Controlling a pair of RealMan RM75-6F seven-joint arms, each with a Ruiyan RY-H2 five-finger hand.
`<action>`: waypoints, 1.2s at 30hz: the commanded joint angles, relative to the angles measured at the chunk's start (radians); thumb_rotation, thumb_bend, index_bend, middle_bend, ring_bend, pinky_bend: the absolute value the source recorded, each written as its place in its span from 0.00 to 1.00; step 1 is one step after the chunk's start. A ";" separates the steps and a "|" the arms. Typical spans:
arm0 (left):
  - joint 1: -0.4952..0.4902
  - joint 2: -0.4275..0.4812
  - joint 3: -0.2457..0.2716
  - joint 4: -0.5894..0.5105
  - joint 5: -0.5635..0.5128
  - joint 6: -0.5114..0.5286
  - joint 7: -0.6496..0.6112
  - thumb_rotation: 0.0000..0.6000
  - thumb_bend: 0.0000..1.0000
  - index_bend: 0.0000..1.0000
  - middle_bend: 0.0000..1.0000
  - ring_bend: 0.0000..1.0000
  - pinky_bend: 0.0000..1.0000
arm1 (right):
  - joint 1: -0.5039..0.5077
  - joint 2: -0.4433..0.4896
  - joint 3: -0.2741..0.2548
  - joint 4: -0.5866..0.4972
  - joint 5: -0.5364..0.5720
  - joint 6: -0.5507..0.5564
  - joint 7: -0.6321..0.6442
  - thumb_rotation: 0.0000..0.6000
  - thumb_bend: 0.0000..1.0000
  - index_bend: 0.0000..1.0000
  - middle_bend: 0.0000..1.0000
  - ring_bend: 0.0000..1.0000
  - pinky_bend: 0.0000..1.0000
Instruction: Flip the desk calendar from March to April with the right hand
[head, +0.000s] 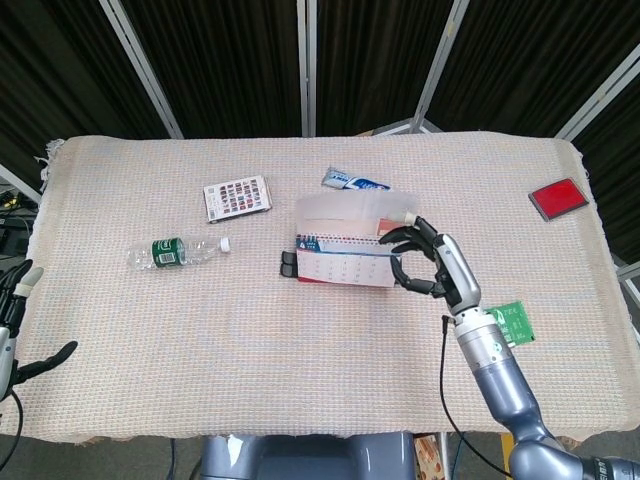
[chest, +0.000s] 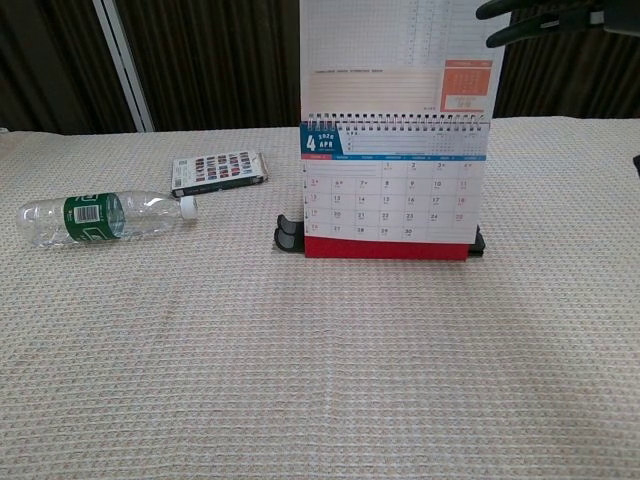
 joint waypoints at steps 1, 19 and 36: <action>0.000 0.000 -0.002 0.000 -0.007 -0.002 -0.005 1.00 0.09 0.00 0.00 0.00 0.00 | 0.049 0.010 -0.008 0.079 0.015 -0.025 -0.070 1.00 0.36 0.10 0.23 0.10 0.16; -0.009 -0.001 -0.005 0.010 -0.022 -0.023 -0.010 1.00 0.09 0.00 0.00 0.00 0.00 | 0.233 0.006 -0.205 0.380 0.100 -0.267 -0.322 1.00 0.12 0.00 0.00 0.00 0.00; -0.019 -0.016 0.002 0.021 -0.034 -0.058 0.020 1.00 0.09 0.00 0.00 0.00 0.00 | -0.030 0.144 -0.293 0.289 -0.340 -0.017 -0.115 1.00 0.11 0.00 0.00 0.00 0.00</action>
